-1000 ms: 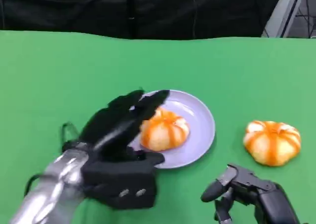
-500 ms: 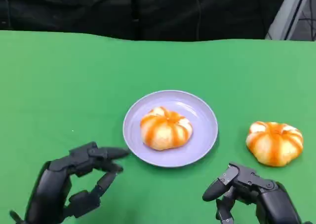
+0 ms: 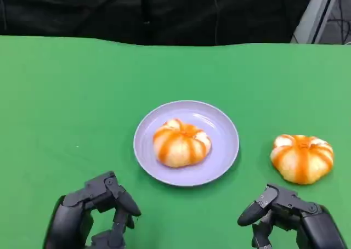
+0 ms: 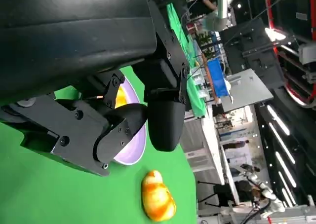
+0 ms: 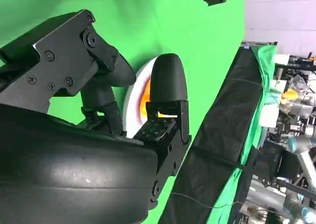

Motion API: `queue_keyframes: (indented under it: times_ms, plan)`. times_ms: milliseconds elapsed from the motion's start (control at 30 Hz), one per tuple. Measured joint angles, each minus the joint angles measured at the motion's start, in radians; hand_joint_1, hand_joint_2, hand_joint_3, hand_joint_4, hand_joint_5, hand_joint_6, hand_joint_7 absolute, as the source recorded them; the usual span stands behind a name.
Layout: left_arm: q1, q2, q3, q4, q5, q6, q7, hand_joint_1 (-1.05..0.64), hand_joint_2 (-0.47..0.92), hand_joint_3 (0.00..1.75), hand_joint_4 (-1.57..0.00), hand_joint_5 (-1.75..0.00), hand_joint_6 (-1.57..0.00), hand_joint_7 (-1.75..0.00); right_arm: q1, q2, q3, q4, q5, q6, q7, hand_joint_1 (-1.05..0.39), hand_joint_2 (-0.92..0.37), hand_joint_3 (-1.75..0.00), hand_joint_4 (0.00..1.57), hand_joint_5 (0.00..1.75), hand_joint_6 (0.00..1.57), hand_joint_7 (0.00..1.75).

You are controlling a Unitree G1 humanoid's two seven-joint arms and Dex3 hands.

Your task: Grasp the bread from the table and place it into the plate.

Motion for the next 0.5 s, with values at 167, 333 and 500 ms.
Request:
queue_keyframes:
  times_ms: [167,333,500]
  plan:
    - [-0.002,-0.007,0.007,0.012,0.000,-0.011,-0.009,-0.07,0.54,1.21,-0.82,-1.72,-0.76,-1.54,0.001,-0.002,-0.007,0.000,0.000,-0.007,0.002,0.04,-0.47,-1.23,0.67,1.59,0.72,1.32]
    - [-0.021,-0.012,0.019,0.038,0.002,-0.018,-0.009,-0.09,0.53,1.18,-0.81,-1.71,-0.77,-1.51,0.002,-0.002,-0.012,0.004,0.008,-0.017,0.007,0.03,-0.48,-1.20,0.66,1.59,0.72,1.31]
    - [-0.041,-0.034,0.020,0.077,0.003,-0.030,-0.009,-0.09,0.51,1.21,-0.81,-1.72,-0.77,-1.51,0.043,-0.003,-0.026,0.004,0.015,-0.042,0.006,0.02,-0.49,-1.17,0.66,1.57,0.73,1.28]
